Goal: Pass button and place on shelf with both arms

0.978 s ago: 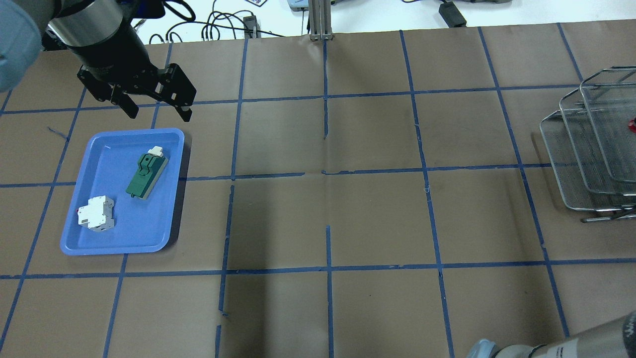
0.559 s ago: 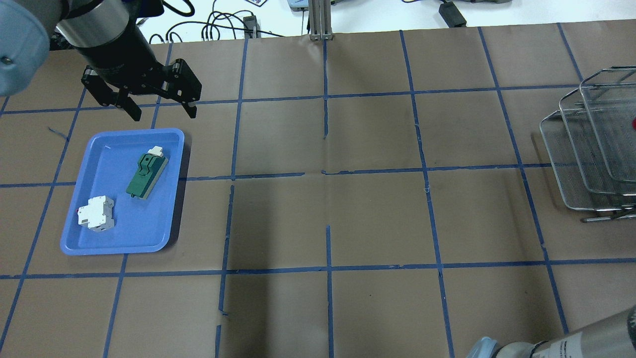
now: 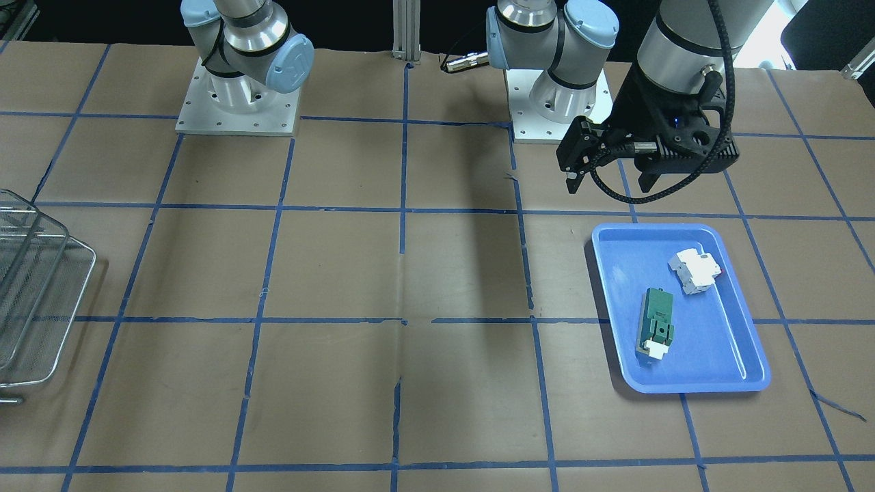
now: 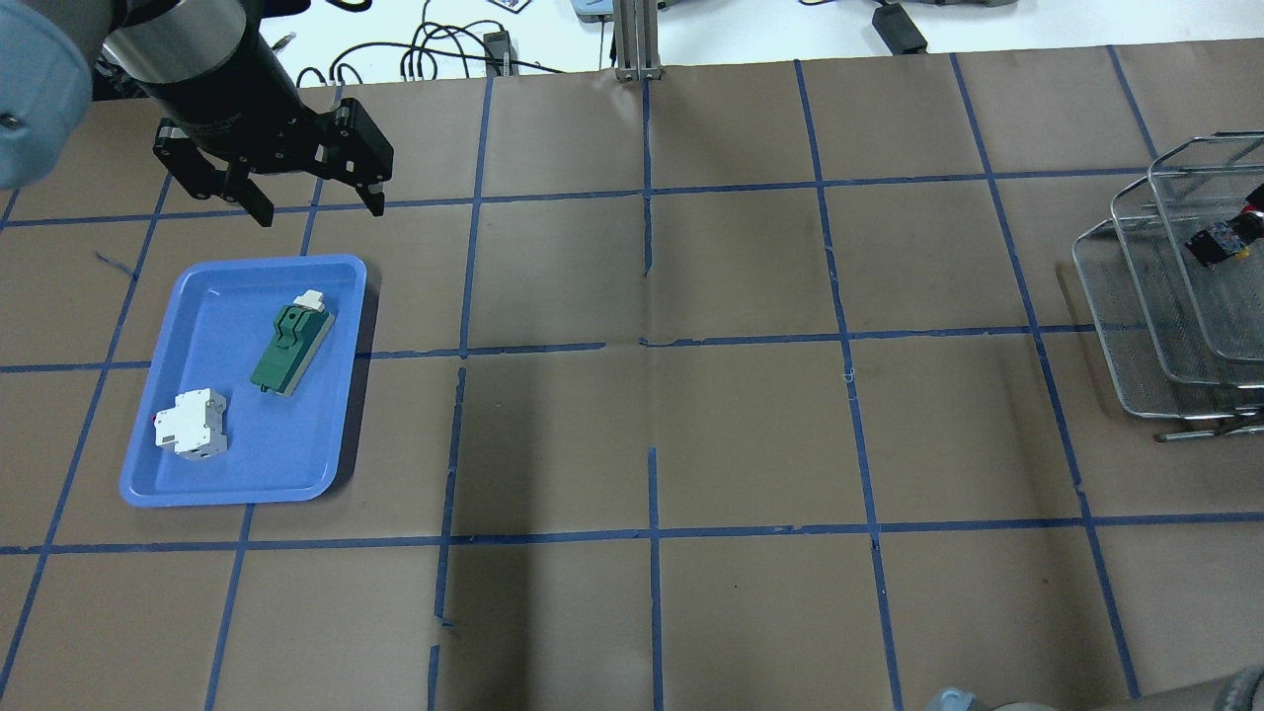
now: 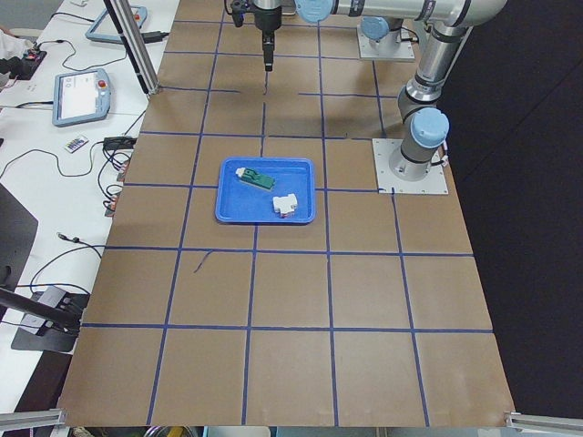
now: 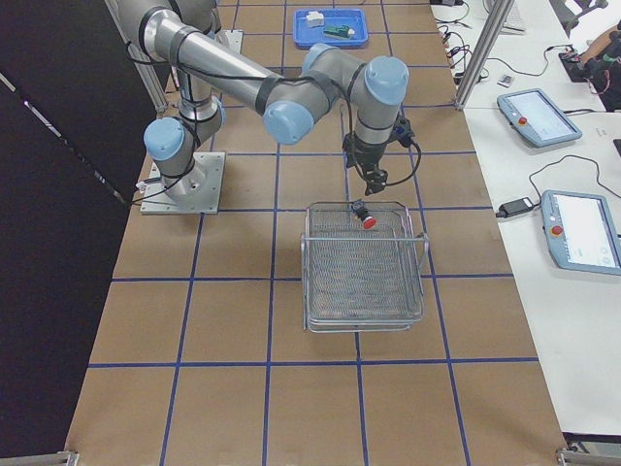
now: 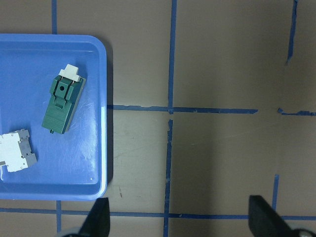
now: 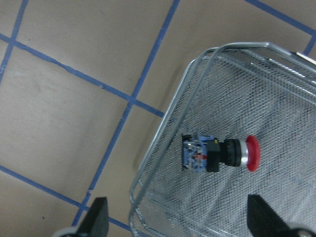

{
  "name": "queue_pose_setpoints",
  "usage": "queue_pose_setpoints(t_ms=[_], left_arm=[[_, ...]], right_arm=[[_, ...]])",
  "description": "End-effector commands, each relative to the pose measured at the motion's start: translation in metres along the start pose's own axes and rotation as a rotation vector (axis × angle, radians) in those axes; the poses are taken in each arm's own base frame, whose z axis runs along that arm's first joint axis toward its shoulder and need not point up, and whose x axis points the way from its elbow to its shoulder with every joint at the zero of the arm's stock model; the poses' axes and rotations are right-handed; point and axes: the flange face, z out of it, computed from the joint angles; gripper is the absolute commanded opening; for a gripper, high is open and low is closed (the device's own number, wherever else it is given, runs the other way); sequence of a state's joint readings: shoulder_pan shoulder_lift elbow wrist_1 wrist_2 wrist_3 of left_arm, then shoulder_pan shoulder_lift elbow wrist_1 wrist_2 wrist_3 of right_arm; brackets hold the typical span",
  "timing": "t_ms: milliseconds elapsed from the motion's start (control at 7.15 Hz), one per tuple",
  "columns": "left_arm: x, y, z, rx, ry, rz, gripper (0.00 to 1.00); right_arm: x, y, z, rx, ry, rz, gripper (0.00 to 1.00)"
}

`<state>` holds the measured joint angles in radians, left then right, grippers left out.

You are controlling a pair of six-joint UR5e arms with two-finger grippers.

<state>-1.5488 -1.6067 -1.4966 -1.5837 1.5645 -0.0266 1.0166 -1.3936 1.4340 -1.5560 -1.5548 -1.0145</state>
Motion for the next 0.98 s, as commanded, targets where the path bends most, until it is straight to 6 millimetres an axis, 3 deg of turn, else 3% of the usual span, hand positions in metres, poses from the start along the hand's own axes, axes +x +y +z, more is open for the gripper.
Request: queue_pose_setpoints(t_ms=[0,140,280,559,699,839], left_arm=[[0.0,0.0,0.0,0.001,0.001,0.001,1.0],[0.001,0.002,0.002,-0.002,0.001,0.003,1.0],[0.001,0.003,0.001,-0.001,0.001,0.004,1.0],[-0.002,0.002,0.0,0.002,-0.021,0.042,1.0],[-0.004,-0.001,-0.003,0.007,-0.017,0.041,1.0],[-0.003,-0.001,-0.003,0.007,-0.017,0.08,1.0]], right_arm=[[-0.106,-0.023,-0.041,-0.02,-0.023,0.187,1.0],[-0.183,-0.046,-0.059,-0.011,0.011,0.203,1.0],[-0.241,-0.067,-0.058,-0.017,0.026,0.294,1.0],[-0.338,-0.095,-0.054,0.008,0.036,0.46,1.0],[-0.358,-0.103,-0.05,0.016,0.04,0.475,1.0],[-0.352,-0.104,-0.049,0.005,0.088,0.474,1.0]])
